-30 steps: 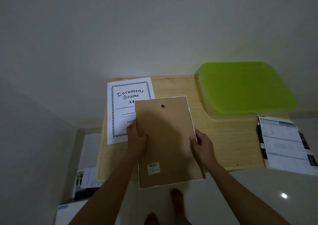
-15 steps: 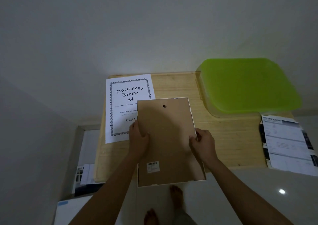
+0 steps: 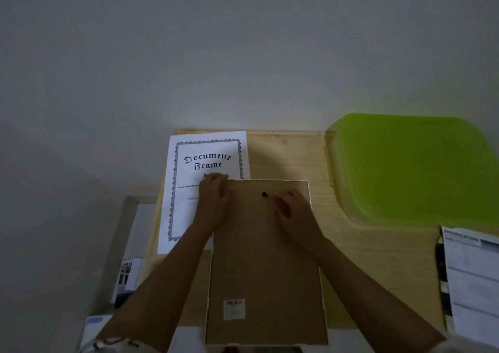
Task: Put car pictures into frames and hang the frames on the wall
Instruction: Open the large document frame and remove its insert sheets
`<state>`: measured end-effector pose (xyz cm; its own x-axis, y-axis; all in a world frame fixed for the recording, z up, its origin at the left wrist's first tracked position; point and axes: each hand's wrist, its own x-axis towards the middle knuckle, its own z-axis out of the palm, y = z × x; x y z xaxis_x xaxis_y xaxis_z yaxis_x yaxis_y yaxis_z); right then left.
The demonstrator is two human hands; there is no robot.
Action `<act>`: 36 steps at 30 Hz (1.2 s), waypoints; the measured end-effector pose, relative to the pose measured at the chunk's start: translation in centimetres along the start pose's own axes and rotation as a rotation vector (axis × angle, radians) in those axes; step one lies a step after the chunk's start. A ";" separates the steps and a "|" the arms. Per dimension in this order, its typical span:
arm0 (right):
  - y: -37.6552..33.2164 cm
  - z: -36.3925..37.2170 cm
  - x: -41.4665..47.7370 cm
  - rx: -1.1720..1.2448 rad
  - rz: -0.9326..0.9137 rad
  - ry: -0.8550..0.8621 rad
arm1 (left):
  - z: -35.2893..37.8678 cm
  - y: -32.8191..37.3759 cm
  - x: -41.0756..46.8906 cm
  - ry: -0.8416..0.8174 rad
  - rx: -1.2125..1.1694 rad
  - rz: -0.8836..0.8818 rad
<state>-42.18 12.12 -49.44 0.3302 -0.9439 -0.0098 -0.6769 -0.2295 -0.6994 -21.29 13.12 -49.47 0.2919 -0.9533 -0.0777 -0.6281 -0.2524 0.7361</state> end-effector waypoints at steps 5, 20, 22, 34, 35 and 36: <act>0.2 0.2 2.7 0.024 -0.128 -0.046 | 0.8 0.0 2.3 -0.061 0.026 0.059; 0.4 2.4 3.1 0.162 -0.019 0.111 | 1.3 0.5 3.4 -0.039 -0.024 -0.036; 0.5 2.8 3.0 0.187 0.023 0.131 | 1.4 0.5 3.3 -0.025 -0.025 -0.022; -1.0 3.7 2.6 0.220 0.106 0.212 | 0.7 -1.1 -5.4 0.289 -0.144 -0.185; -1.1 3.7 2.6 0.220 0.109 0.215 | 0.6 -1.2 -6.5 0.278 -0.171 -0.180; -1.1 3.8 2.5 0.219 0.110 0.214 | 0.5 -1.4 -7.4 0.266 -0.195 -0.180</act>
<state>-38.09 10.87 -51.41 0.1009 -0.9941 0.0405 -0.5359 -0.0886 -0.8397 -22.98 20.43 -50.29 0.5785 -0.8136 -0.0588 -0.4081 -0.3510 0.8428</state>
